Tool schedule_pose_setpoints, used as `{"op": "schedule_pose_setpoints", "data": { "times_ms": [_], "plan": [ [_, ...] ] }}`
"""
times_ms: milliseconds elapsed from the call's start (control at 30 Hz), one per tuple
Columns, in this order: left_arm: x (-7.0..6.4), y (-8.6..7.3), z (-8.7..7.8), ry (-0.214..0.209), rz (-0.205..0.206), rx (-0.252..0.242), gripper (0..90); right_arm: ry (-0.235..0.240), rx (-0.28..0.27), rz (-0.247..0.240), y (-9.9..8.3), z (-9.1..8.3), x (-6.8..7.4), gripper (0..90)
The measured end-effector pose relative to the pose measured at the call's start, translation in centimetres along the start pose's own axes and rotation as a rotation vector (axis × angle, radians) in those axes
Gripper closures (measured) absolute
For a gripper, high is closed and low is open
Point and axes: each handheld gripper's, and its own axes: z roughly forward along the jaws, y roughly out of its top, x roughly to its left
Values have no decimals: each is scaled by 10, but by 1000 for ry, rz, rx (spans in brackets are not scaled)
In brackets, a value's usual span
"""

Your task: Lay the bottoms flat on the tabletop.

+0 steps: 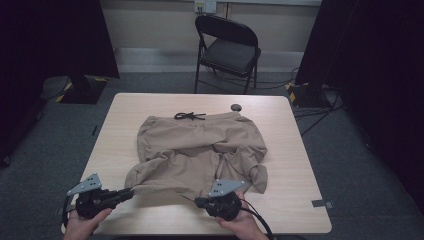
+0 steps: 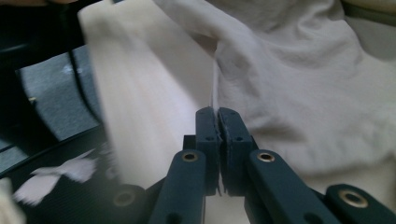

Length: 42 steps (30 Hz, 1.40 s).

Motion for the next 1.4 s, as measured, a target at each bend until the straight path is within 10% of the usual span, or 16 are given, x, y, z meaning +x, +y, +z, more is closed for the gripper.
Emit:
{"op": "schedule_pose_setpoints", "data": {
  "times_ms": [233,667,1000,1400],
  "plan": [
    [16,25,20,11,-28,-48,629,24,37,-19,-17,-12,14,876],
    [36,8,79,65,-24,177,629,-16,-28,49,-10,-17,-13,654],
    [33,-10,54,85,0,171,695,-88,35,61,3,31,-44,657],
    [45,-11,40,162,-55,168,551,-77,110,30,-3,54,-30,662]
  ]
}}
